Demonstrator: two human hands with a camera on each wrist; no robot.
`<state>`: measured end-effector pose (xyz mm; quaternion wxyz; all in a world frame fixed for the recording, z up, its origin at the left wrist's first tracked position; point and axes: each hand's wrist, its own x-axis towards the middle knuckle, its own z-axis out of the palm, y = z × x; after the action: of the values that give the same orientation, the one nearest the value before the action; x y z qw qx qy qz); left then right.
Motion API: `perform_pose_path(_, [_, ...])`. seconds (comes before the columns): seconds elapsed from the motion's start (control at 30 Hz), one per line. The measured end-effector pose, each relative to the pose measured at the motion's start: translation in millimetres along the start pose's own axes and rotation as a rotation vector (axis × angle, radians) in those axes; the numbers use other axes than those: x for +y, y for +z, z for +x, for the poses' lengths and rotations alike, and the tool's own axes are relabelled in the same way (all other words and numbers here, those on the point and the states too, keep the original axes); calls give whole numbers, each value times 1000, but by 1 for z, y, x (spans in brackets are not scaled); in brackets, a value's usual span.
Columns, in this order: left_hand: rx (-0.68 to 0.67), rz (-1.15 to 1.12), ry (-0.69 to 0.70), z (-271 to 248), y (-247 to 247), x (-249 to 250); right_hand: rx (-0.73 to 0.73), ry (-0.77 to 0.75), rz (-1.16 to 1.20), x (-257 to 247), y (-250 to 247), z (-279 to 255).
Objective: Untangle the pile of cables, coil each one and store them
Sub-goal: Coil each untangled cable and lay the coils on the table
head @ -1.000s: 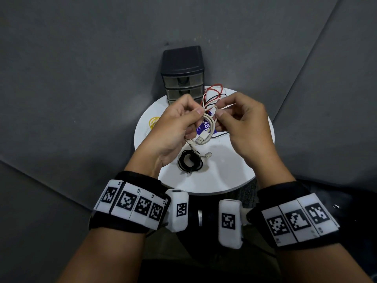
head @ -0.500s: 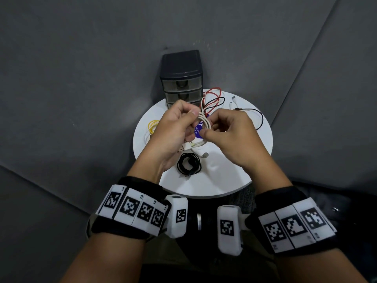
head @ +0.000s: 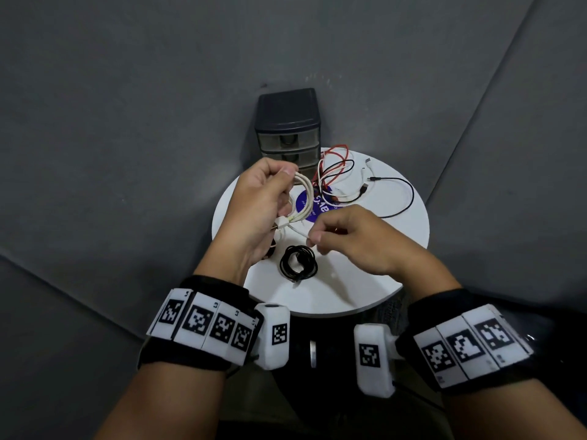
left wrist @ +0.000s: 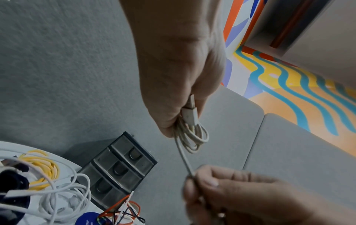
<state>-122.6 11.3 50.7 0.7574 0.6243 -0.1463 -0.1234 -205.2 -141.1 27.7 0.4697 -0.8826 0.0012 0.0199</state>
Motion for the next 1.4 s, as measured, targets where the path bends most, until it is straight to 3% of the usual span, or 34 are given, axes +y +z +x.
perform_pose_path(0.2, [39, 267, 56, 6, -3, -7, 137, -49, -135, -25, -15, -5])
perform_pose_path(0.33, [-23, 366, 95, 3, 3, -6, 240, -158, -167, -42, -19, -2])
perform_pose_path(0.53, [-99, 86, -15, -10, 9, 1, 369, -269, -113, -39, -12, 4])
perform_pose_path(0.77, [-137, -95, -55, -6, 6, 5, 537, -276, -54, -38, -14, 6])
perform_pose_path(1.0, [-147, -94, -17, -6, 6, 5, 328, -217, 255, -30, -20, 16])
perform_pose_path(1.23, [-246, 221, 137, -8, -21, -6, 215, -165, 153, -26, -23, 14])
perform_pose_path(1.4, [-286, 193, 76, -13, -26, -3, 137, -155, 52, -21, -22, 17])
